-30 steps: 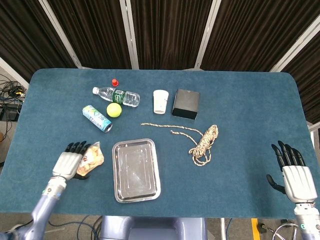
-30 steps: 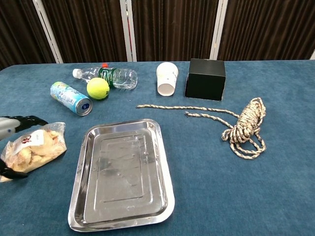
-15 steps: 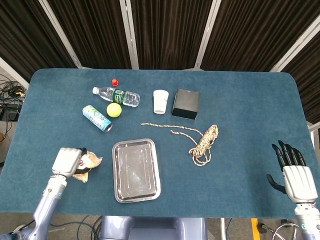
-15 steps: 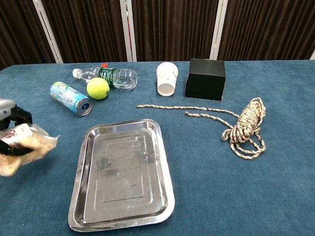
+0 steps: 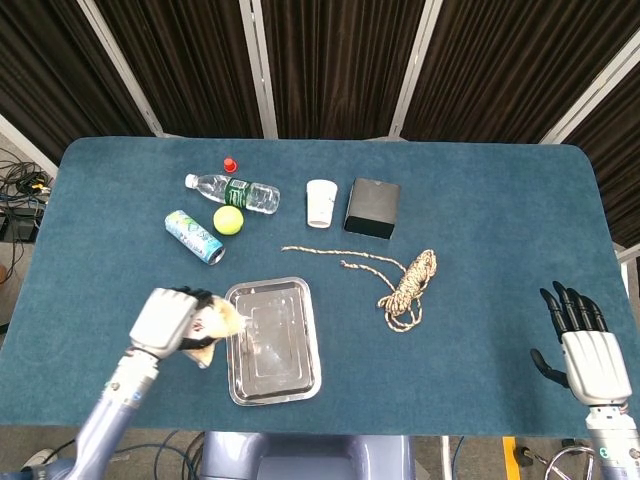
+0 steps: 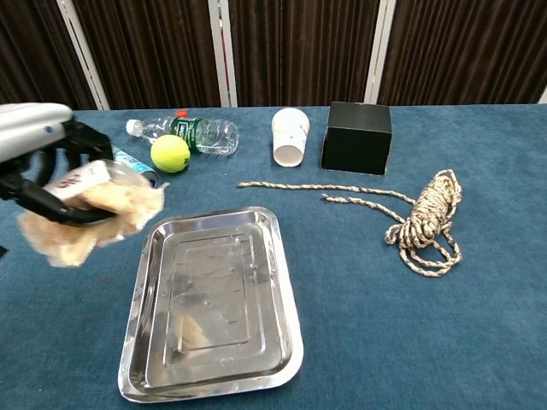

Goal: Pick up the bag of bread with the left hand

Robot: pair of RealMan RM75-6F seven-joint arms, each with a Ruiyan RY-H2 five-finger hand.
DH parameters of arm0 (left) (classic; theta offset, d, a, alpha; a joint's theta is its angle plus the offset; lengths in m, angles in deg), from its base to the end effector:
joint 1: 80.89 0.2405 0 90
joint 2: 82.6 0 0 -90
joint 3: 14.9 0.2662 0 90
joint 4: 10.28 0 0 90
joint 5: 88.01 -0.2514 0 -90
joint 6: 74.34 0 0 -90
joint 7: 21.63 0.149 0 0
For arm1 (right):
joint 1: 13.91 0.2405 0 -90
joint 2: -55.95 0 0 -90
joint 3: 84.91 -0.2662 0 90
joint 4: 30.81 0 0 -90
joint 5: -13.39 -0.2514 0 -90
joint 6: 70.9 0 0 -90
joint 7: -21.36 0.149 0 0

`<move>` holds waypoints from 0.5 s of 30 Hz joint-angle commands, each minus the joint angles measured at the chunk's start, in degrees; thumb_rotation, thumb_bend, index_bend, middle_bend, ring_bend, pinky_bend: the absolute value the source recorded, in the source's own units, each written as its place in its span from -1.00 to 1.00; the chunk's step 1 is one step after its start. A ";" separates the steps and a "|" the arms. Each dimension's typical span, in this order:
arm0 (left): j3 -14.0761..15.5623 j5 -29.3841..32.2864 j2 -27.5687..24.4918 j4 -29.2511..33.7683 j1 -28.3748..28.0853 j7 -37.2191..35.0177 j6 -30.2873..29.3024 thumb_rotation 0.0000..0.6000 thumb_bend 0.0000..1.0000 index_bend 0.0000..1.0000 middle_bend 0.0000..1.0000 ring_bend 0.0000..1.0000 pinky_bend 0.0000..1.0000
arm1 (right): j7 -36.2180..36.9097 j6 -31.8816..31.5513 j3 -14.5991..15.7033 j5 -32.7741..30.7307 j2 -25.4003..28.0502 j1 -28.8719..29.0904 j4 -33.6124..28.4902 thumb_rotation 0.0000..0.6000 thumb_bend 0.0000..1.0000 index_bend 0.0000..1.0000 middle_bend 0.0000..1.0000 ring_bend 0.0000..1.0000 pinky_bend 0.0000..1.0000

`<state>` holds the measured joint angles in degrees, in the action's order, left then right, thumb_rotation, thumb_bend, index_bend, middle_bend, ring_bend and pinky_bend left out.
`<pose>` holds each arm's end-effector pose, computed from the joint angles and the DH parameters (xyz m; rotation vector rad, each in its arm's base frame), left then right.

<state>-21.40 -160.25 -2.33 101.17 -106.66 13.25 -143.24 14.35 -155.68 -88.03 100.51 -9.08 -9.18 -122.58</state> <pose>-0.1434 0.2529 -0.0051 -1.7865 -0.9191 -0.9697 -0.3344 -0.1906 0.1199 1.4377 -0.8071 0.8285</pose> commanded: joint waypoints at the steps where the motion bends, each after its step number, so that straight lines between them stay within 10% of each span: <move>1: 0.12 0.89 2.67 0.41 -1.58 2.53 0.95 1.00 -0.58 -0.56 -0.83 -0.86 -0.48 | 0.25 -0.04 -0.04 -0.07 0.11 -0.03 0.08 1.00 -0.40 -1.00 -1.00 -1.00 -0.80; 5: 0.65 0.29 3.35 0.28 -2.39 4.07 0.93 1.00 -0.64 -0.95 -1.00 -1.00 -0.79 | 0.49 -0.23 -0.01 0.09 0.24 -0.10 0.10 1.00 -0.39 -1.00 -1.00 -1.00 -0.80; 15: 4.12 -4.49 -8.79 3.18 3.68 -3.64 -6.05 1.00 -0.70 -1.00 -1.00 -1.00 -0.85 | 0.08 -0.19 0.12 0.07 0.19 -0.18 -0.03 1.00 -0.40 -1.00 -1.00 -1.00 -0.81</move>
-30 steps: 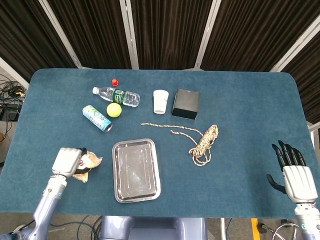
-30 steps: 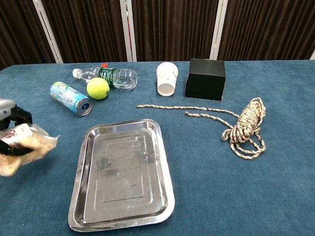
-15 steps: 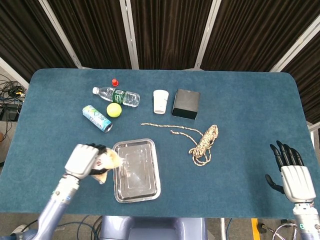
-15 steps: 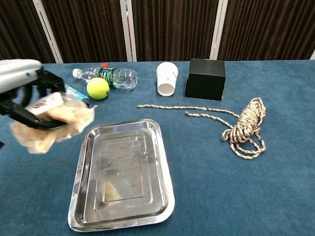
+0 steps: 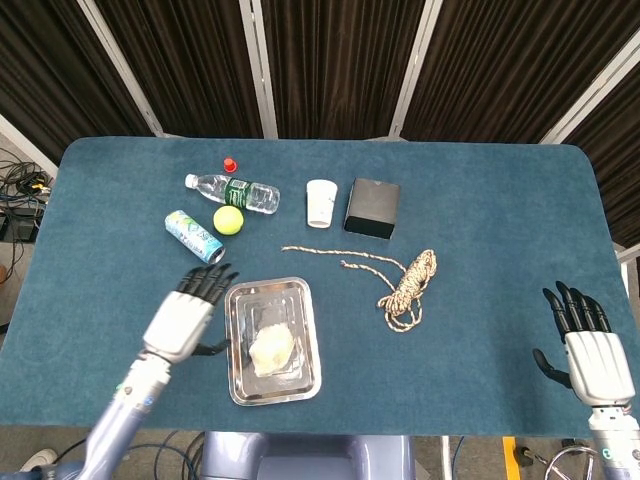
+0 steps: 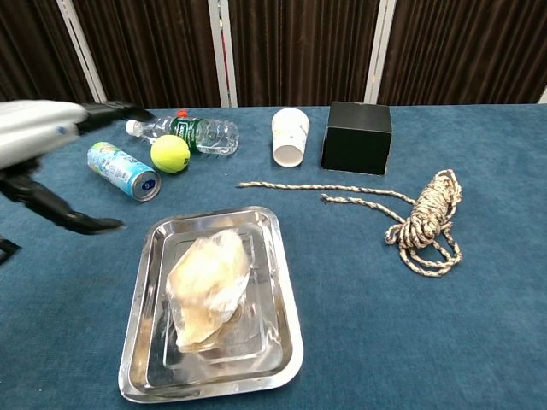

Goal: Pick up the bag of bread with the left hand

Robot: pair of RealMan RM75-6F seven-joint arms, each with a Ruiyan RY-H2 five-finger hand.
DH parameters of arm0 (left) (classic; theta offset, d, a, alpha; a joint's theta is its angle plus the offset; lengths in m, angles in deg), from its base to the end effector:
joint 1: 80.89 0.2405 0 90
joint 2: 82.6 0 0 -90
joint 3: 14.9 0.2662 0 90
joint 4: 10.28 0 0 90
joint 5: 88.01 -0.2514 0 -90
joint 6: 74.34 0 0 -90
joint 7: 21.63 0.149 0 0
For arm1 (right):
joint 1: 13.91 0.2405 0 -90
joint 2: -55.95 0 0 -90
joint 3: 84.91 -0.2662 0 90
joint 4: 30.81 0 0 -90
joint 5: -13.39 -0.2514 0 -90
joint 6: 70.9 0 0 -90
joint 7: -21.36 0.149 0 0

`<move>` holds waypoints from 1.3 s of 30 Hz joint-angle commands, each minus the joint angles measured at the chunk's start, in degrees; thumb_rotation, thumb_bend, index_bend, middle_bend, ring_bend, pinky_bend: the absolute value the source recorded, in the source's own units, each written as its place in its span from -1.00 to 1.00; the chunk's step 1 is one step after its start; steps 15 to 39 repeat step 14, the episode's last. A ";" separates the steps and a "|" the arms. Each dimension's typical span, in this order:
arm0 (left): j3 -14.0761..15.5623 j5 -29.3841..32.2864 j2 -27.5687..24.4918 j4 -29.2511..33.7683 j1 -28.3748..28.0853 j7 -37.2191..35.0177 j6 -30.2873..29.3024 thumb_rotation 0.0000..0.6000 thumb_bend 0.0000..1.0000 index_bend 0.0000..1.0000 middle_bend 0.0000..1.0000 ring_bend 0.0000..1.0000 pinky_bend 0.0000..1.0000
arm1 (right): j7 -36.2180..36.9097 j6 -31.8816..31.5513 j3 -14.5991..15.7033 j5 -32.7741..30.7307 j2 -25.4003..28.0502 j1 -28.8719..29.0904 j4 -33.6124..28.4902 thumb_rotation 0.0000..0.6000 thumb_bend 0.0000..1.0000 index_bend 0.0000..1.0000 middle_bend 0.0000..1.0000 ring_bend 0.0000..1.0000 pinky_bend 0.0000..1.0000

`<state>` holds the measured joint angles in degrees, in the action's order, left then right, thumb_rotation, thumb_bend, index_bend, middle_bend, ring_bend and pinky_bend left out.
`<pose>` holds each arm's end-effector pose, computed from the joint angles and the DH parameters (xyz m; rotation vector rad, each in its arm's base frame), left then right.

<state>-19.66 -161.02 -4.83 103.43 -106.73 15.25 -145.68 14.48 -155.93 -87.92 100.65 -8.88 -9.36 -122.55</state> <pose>-0.1455 0.2467 0.0075 -1.7863 -0.8653 -0.9452 -0.3351 -0.1891 0.1214 1.4368 -0.8048 0.8274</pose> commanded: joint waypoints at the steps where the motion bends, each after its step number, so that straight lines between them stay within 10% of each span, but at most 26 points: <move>1: 3.11 -5.01 -7.73 0.37 4.75 -7.33 -4.61 1.00 -0.71 -1.00 -1.00 -1.00 -0.85 | -0.12 0.10 0.02 -0.11 0.00 -0.01 -0.09 1.00 -0.39 -1.00 -1.00 -1.00 -0.81; 14: 8.93 -12.52 -15.92 -16.90 17.00 -27.66 -16.88 1.00 -0.91 -1.00 -1.00 -1.00 -1.00 | -1.89 0.79 0.23 -0.12 -0.57 0.31 -0.45 1.00 -0.39 -1.00 -1.00 -1.00 -0.81; 39: 8.93 -12.52 -15.92 -16.90 17.00 -27.66 -16.88 1.00 -0.91 -1.00 -1.00 -1.00 -1.00 | -1.89 0.79 0.23 -0.12 -0.57 0.31 -0.45 1.00 -0.39 -1.00 -1.00 -1.00 -0.81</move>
